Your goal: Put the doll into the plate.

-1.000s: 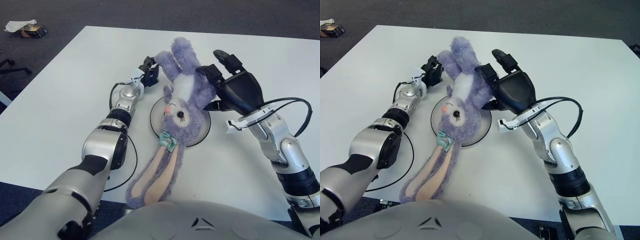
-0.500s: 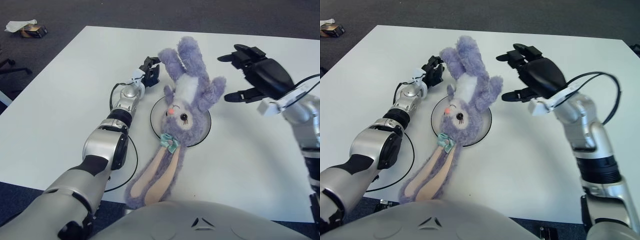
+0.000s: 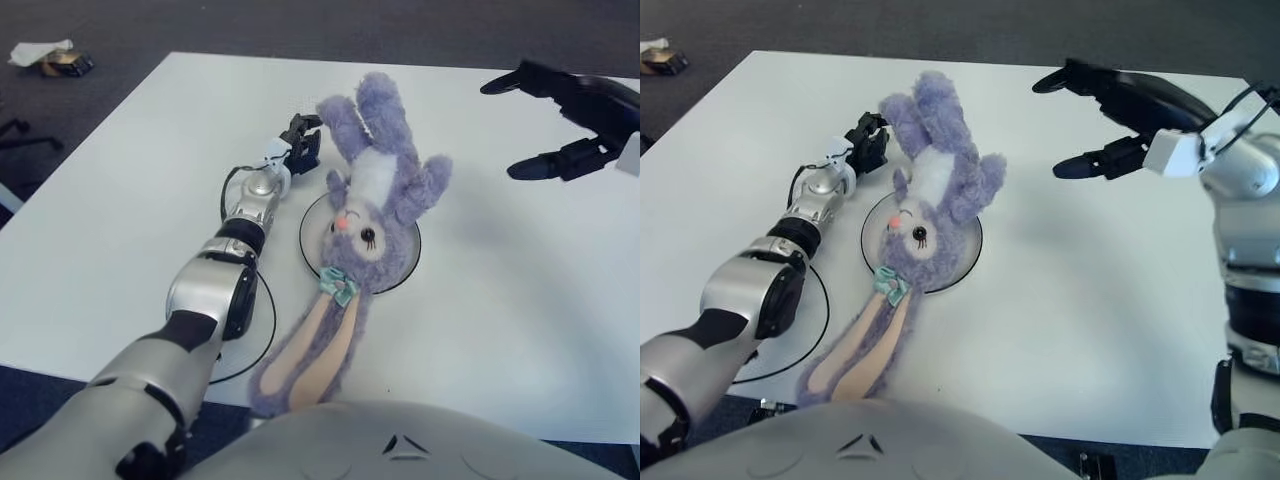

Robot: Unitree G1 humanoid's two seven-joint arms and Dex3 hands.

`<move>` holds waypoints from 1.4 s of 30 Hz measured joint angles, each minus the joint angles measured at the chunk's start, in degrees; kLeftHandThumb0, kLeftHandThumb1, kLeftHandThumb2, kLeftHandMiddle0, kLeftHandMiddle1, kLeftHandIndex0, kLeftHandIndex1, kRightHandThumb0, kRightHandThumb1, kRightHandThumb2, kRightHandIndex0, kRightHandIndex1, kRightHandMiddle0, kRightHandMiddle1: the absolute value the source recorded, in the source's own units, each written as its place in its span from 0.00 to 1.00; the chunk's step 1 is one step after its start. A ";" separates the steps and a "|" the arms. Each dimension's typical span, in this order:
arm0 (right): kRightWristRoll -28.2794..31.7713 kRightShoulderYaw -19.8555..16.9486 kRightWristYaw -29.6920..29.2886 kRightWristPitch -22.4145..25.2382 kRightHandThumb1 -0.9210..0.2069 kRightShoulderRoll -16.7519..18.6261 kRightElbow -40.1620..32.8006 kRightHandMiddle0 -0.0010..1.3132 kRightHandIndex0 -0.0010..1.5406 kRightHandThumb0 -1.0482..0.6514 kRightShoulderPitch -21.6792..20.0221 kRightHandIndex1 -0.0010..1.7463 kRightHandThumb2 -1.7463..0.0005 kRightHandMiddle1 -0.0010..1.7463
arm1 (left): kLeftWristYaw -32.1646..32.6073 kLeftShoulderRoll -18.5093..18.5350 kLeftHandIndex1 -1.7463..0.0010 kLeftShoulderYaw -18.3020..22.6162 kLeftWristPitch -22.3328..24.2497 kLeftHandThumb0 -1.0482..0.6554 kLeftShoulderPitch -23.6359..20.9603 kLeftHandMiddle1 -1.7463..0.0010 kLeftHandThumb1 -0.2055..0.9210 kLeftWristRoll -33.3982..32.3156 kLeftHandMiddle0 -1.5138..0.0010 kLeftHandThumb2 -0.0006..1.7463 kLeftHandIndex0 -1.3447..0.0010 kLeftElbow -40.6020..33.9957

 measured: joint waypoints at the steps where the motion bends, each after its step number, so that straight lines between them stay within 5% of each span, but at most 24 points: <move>1: 0.38 0.21 1.00 -0.79 0.16 -0.93 1.71 0.00 0.08 0.06 -1.35 0.42 0.78 0.48 | 0.00 -0.15 0.47 -0.04 -0.02 0.12 0.00 0.64 1.00 0.00 1.00 0.44 1.00 0.00; 9: 4.28 -0.52 6.34 0.19 0.27 -4.88 6.96 0.00 0.07 0.11 -4.95 0.45 0.71 0.47 | -0.16 -0.44 0.37 -0.14 -0.40 0.12 0.00 0.61 1.00 0.00 1.00 0.42 1.00 0.00; 18: 4.11 -1.18 3.25 0.72 0.31 -3.30 11.42 0.00 0.08 0.17 -0.60 0.42 0.63 0.49 | -0.16 -0.57 0.31 -0.07 -0.60 0.11 0.08 0.58 1.00 -0.03 1.00 0.42 1.00 0.07; 28: 2.76 0.61 -13.00 9.61 0.20 14.30 12.66 0.00 0.16 0.34 9.53 0.54 0.52 0.58 | -0.16 -0.98 0.37 -0.17 -5.86 0.11 1.37 0.52 1.00 0.07 1.00 0.41 1.00 -0.12; 33: 0.32 1.19 -23.03 12.90 0.09 22.61 12.67 0.00 0.16 0.37 10.28 0.67 0.51 0.70 | -0.11 -0.97 0.38 -0.61 -10.14 0.11 2.60 0.49 1.00 0.62 1.00 0.43 1.00 -0.16; 41: 1.24 -0.15 -33.66 13.47 0.05 31.57 13.17 0.00 0.19 0.38 10.32 0.72 0.51 0.81 | 1.47 -0.30 0.32 -1.12 -13.37 0.14 4.09 0.43 1.00 2.21 1.00 0.44 1.00 1.70; 42: 1.60 -0.27 -34.38 13.41 0.03 32.41 13.47 0.05 0.20 0.39 10.36 0.73 0.58 0.88 | 1.70 -0.28 0.32 -1.11 -13.71 0.14 4.17 0.42 1.00 2.22 1.00 0.44 1.00 1.80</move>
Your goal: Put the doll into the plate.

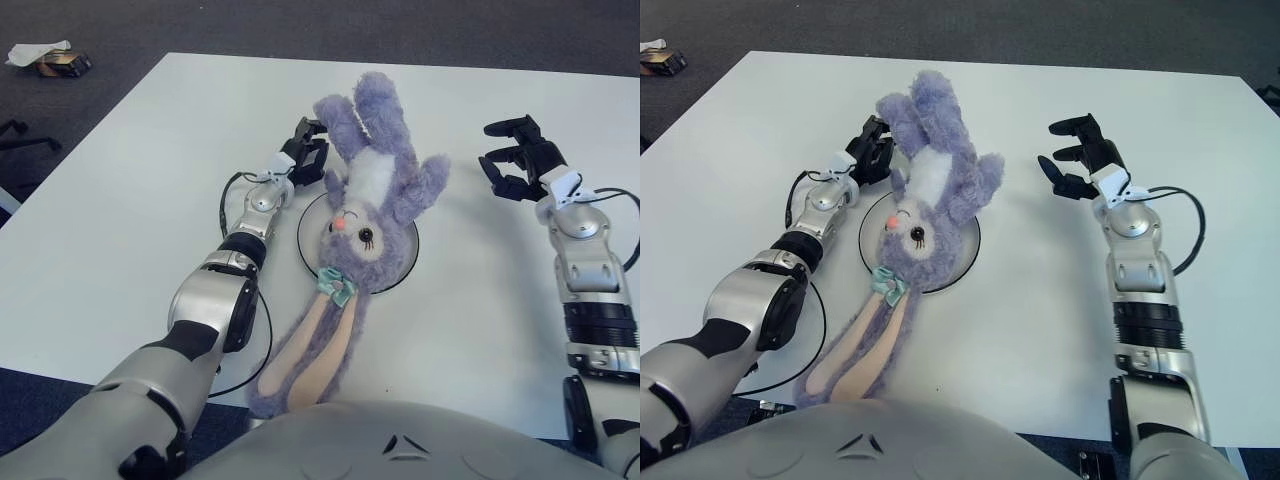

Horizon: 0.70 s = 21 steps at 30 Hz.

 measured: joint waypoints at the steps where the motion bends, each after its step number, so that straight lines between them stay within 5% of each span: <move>1: 0.48 -0.17 -0.64 -0.28 0.03 0.86 0.51 0.07 0.20 0.40 0.02 0.73 0.60 0.90 | 0.23 0.00 0.32 0.01 -0.26 0.15 0.04 0.42 1.00 0.00 1.00 0.44 1.00 0.13; 9: 3.48 -1.35 -5.16 -10.09 0.00 6.79 9.05 0.13 0.21 0.41 -0.17 0.74 0.69 1.00 | 0.62 -0.23 0.33 1.59 -1.65 0.18 0.41 0.39 1.00 -0.76 0.96 0.41 1.00 0.64; 21: 8.08 -5.40 -7.40 -24.80 0.00 8.61 27.52 0.14 0.26 0.41 -4.10 0.78 0.70 1.00 | -3.87 -0.19 0.36 6.68 -1.76 0.19 0.72 0.37 1.00 -5.79 0.85 0.39 1.00 1.36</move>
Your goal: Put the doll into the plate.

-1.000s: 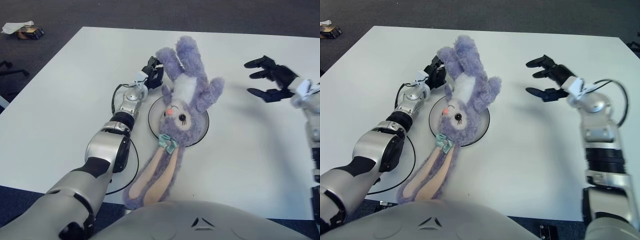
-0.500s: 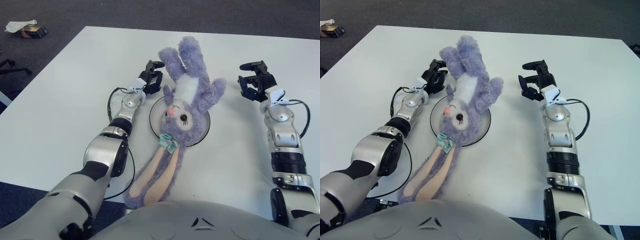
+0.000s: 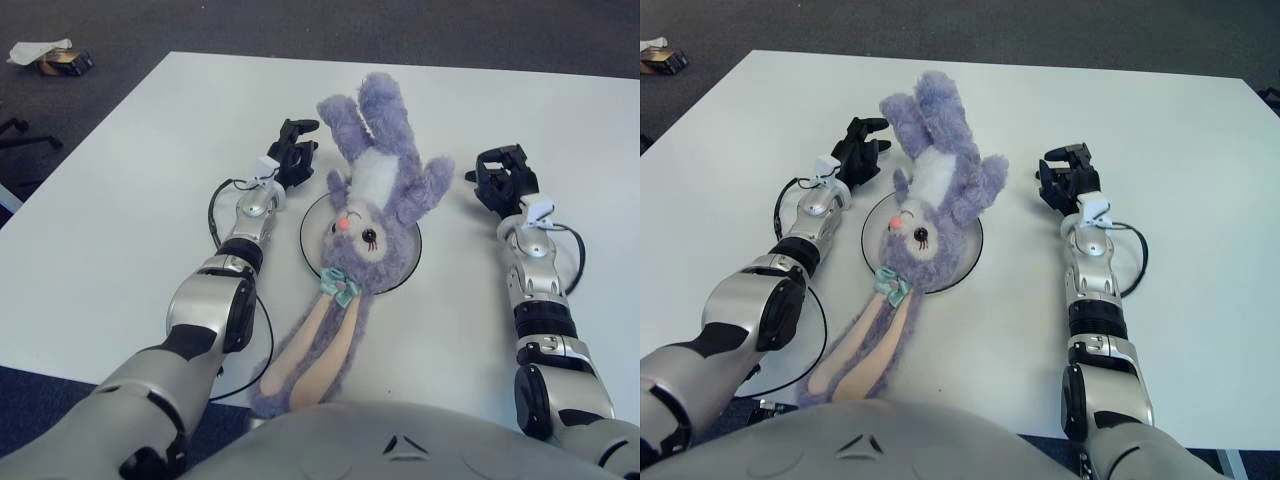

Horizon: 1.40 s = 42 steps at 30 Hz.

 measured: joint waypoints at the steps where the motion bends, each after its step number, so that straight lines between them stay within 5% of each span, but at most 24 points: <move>1: 0.26 -0.37 -0.29 -0.95 0.00 -0.01 1.31 0.14 0.26 0.41 -0.55 0.79 0.70 1.00 | -0.17 0.11 0.36 0.25 -0.03 0.19 0.10 0.37 1.00 -0.25 0.84 0.39 1.00 0.03; 8: 1.38 -1.87 -1.69 -6.04 0.00 -0.17 8.01 0.14 0.28 0.41 -3.59 0.80 0.70 1.00 | -1.98 0.46 0.29 2.13 0.39 0.19 0.22 0.32 1.00 -1.45 0.78 0.39 1.00 0.40; 13: 1.61 -2.03 -1.99 -7.90 0.00 -0.22 9.82 0.14 0.30 0.41 -4.48 0.82 0.70 1.00 | -3.99 0.49 0.17 3.58 1.12 0.21 0.22 0.21 0.98 -3.25 0.73 0.41 0.98 0.40; 19: 2.00 -2.06 -2.05 -9.69 0.03 -0.09 10.81 0.17 0.33 0.41 -4.94 0.86 0.68 1.00 | -6.07 0.41 0.02 5.75 2.22 0.35 0.21 0.06 0.77 -5.81 0.60 0.52 0.76 0.19; 32: 1.73 -2.05 -6.09 -17.23 0.24 0.70 15.26 0.28 0.41 0.39 -5.97 0.90 0.49 1.00 | -2.37 0.57 0.00 5.77 3.17 0.36 2.85 0.00 0.59 -5.68 0.36 0.65 0.63 -3.59; 42: 3.35 -2.44 -6.10 -14.62 0.32 1.08 13.34 0.32 0.51 0.38 -4.92 0.98 0.42 1.00 | 0.45 0.39 0.00 3.84 3.59 0.35 4.30 0.00 0.55 -3.72 0.25 0.69 0.60 -6.19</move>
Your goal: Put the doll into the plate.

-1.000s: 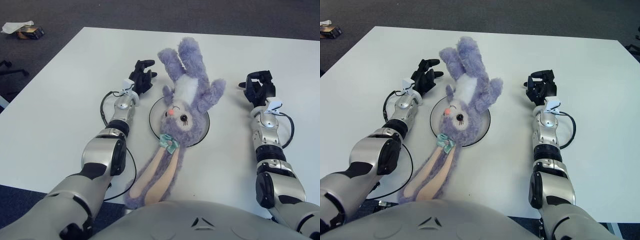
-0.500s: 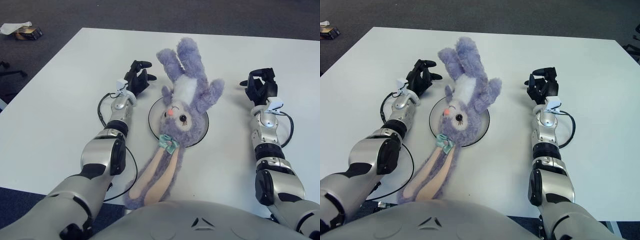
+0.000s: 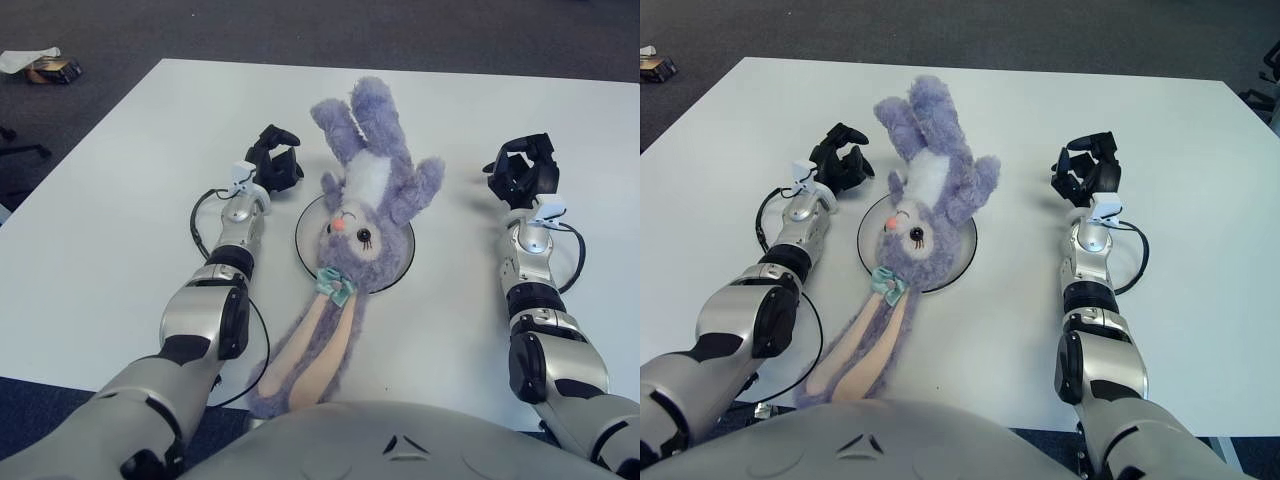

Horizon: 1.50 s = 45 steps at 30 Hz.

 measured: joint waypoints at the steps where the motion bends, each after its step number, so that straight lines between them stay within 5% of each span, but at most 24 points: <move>1: 0.43 -0.06 -0.02 0.80 0.32 0.16 -1.27 0.33 0.51 0.38 0.63 0.98 0.42 1.00 | 0.00 -0.16 0.00 -0.05 -0.41 0.35 0.30 0.00 0.55 -0.01 0.24 0.69 0.60 -0.43; 12: 1.74 0.18 -1.01 13.32 0.37 2.89 -18.63 0.36 0.55 0.37 8.35 1.00 0.38 1.00 | -1.44 -1.30 0.00 -0.69 -1.54 0.35 3.31 0.00 0.55 -0.21 0.22 0.69 0.60 -6.60; 28: 3.58 0.07 0.75 20.64 0.40 4.70 -29.87 0.38 0.62 0.36 13.47 1.00 0.35 1.00 | 2.93 -1.32 0.00 -2.08 -14.89 0.36 6.55 0.00 0.56 2.89 0.21 0.67 0.61 -10.31; 45: 3.08 1.19 3.08 26.52 0.40 5.27 -38.80 0.38 0.73 0.36 18.29 1.00 0.35 1.00 | -0.24 -0.97 0.00 -1.96 -5.20 0.36 9.28 0.00 0.58 -1.09 0.22 0.66 0.62 -16.34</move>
